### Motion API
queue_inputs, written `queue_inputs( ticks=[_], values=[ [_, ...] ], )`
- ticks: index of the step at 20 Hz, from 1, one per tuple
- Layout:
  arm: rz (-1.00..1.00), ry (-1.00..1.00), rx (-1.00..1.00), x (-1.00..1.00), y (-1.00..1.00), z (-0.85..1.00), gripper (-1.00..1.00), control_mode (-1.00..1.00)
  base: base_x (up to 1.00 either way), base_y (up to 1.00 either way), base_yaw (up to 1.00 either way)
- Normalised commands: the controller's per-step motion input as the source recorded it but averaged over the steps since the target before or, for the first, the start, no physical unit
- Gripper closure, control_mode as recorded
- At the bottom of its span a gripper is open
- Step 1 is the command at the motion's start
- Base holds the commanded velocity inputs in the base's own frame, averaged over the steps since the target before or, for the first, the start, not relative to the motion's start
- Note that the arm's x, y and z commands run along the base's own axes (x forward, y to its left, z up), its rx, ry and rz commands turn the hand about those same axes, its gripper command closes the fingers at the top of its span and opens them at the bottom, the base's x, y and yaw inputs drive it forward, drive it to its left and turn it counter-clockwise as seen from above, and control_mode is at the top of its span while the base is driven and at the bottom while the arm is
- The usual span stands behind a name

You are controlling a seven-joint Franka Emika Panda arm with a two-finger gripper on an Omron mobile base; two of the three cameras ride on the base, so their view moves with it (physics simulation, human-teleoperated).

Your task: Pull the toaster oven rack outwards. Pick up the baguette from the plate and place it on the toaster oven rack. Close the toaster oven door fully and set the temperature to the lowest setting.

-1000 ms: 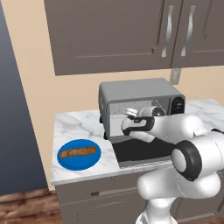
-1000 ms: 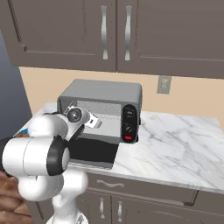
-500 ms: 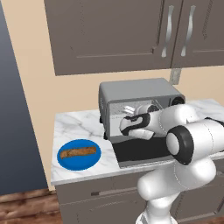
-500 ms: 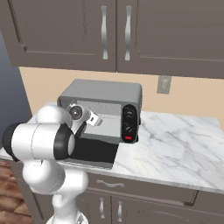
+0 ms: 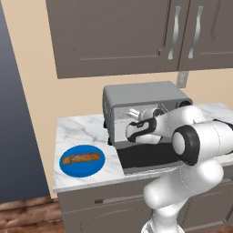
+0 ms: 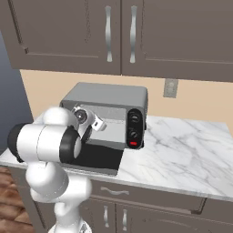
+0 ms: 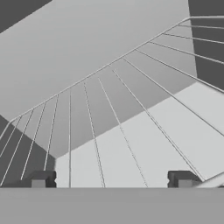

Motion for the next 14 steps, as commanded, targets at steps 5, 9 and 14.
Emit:
queue_inputs(
  ticks=[5, 9, 14],
  values=[
    [-0.02, 0.36, 0.05, 0.15, 0.0, -0.26, -1.0, -1.0, 0.0, 0.0, 0.0],
    [-0.01, 0.47, 0.0, 0.01, 0.0, -0.56, -1.0, -1.0, 0.0, 0.0, 0.0],
    [0.0, 0.44, 0.0, 0.0, 0.0, -0.87, -1.0, -1.0, 0.0, 0.0, 0.0]
  ],
)
